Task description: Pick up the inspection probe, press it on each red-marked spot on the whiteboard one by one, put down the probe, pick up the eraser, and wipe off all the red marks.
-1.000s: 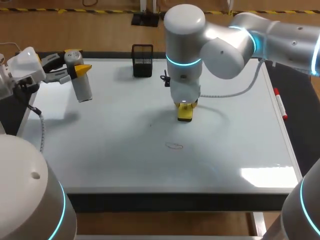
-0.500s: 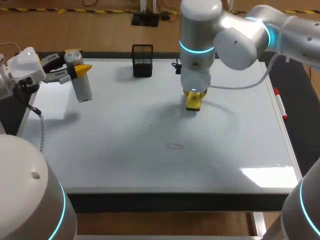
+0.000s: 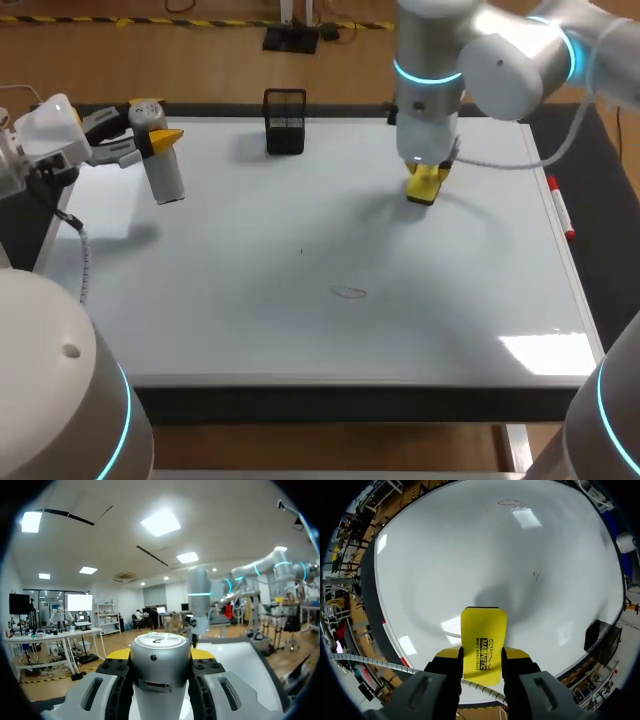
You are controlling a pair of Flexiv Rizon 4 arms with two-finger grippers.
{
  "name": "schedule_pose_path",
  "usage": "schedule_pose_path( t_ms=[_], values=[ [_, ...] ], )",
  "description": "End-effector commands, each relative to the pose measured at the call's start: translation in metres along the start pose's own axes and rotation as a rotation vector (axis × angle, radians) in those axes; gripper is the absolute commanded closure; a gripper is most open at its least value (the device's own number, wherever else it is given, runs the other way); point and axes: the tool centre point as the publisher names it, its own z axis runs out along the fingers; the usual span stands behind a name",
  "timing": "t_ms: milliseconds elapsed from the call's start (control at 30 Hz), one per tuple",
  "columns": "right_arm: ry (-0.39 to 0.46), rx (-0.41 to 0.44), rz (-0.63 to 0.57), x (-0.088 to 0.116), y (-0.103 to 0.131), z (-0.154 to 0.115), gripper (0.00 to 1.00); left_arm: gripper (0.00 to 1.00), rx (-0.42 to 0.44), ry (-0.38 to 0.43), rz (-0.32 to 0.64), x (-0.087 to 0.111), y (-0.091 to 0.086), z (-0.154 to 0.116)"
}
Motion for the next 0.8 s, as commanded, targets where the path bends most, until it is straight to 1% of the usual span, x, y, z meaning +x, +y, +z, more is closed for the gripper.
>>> schedule_pose_path(
  t_ms=[33,200,300,333,400,800],
  values=[
    [-0.016,-0.021,0.023,0.017,-0.016,0.004,1.0,1.0,0.002,0.0,0.001,0.0,-0.001,0.0],
    [-0.011,-0.032,0.074,0.031,-0.029,0.009,1.0,1.0,0.002,0.0,0.001,0.0,-0.001,0.0],
    [-0.009,-0.045,0.095,0.036,-0.034,0.011,1.0,1.0,0.002,0.0,0.001,0.0,-0.001,0.0],
    [0.003,-0.047,0.109,0.037,-0.035,0.012,1.0,1.0,0.002,0.0,0.001,0.0,-0.001,0.0],
    [0.008,-0.058,0.129,0.039,-0.037,0.014,1.0,1.0,0.002,0.0,0.001,0.0,-0.001,0.0],
    [0.008,-0.058,0.129,0.039,-0.037,0.014,1.0,1.0,0.002,0.0,0.001,0.0,-0.001,0.0]
  ],
)
